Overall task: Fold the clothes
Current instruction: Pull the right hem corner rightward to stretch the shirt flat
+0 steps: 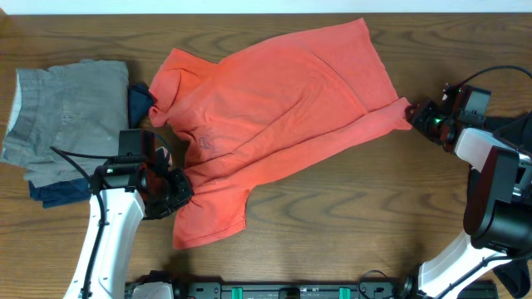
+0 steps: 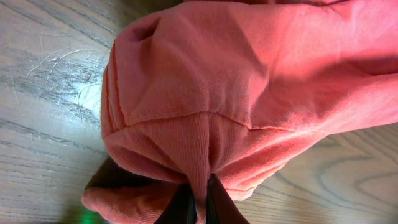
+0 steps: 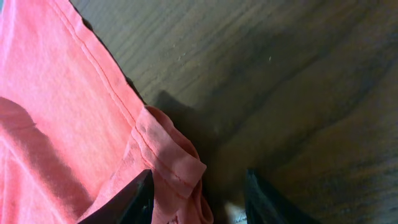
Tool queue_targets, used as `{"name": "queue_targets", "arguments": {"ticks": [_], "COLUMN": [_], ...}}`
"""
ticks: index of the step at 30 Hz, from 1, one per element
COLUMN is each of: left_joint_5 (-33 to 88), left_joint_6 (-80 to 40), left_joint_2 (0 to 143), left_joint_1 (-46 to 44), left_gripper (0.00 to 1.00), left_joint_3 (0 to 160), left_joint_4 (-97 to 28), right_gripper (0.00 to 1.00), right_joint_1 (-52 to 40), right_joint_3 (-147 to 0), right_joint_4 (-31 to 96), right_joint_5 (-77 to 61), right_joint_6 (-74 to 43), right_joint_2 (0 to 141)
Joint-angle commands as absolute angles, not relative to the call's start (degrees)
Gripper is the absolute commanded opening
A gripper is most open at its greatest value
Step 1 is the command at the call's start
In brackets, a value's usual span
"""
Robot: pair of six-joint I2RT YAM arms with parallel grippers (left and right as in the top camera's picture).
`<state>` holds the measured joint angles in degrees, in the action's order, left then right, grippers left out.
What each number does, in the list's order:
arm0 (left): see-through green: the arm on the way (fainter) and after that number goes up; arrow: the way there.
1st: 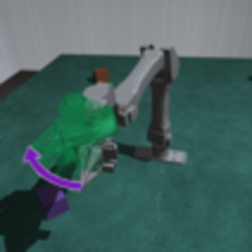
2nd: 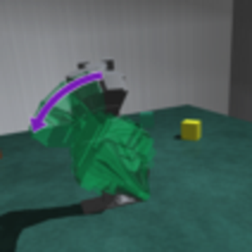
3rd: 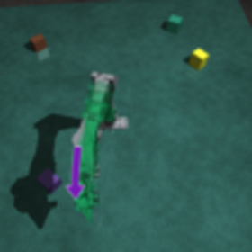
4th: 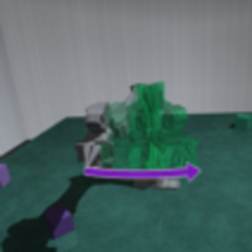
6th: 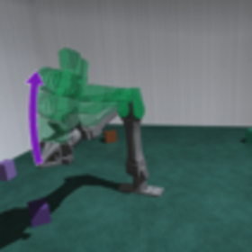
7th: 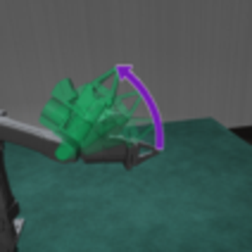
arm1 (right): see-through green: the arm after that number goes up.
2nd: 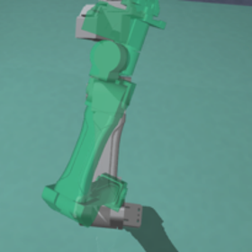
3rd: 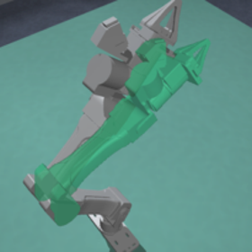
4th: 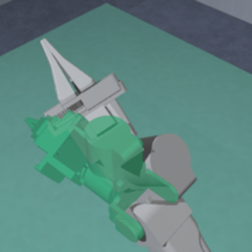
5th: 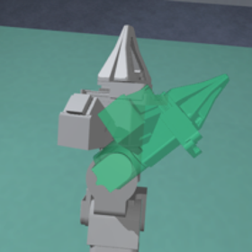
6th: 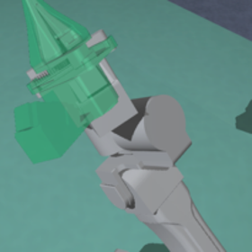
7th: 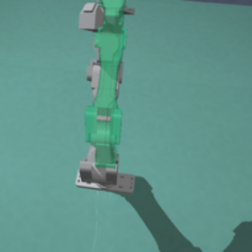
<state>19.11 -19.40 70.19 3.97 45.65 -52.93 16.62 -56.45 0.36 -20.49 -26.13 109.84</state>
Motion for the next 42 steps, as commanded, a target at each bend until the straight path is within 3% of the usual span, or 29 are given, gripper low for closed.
{"name": "queue_targets", "arguments": {"ticks": [1,13,17,29,32,34,36,42], "left_joint_5": [18.4,18.4,18.4,18.4,18.4,18.4,18.4,18.4], "left_joint_6": [-18.7,-18.7,-18.7,-18.7,-18.7,-18.7,-18.7,-18.7], "left_joint_2": [70.1,70.1,70.1,70.1,70.1,70.1,70.1,70.1], "left_joint_1": [3.8,3.8,3.8,3.8,3.8,3.8,3.8,3.8], "left_gripper": [0.06,0.06,0.06,0.06,0.06,0.06,0.06,0.06], "left_joint_3": [45.8,45.8,45.8,45.8,45.8,45.8,45.8,45.8], "left_joint_4": [-53.3,-53.7,-53.7,-53.8,-53.8,-53.8,-53.8,-53.8], "right_gripper": [0.45,0.44,0.34,0.33,0.28,0.18,0.01,0.01], "right_joint_1": [15.4,14.5,14.5,13.2,13.1,13.1,13.1,13.8], "right_joint_3": [-57.1,-57.1,-57.1,-57.1,-57.1,-57.1,-57.1,-57.1], "right_joint_4": [0.2,-0.9,-0.9,-1.1,-1.1,-1.1,-1.1,-1.1], "right_joint_5": [-19.5,-19.3,-19.3,-17.7,-17.7,-17.6,-17.3,-17.4], "right_joint_6": [-25.9,-26.3,-26.3,-26.3,-26.3,-26.3,-26.3,-26.1], "right_joint_2": [110.7,110.8,110.8,110.8,110.8,110.8,110.8,110.0]}}
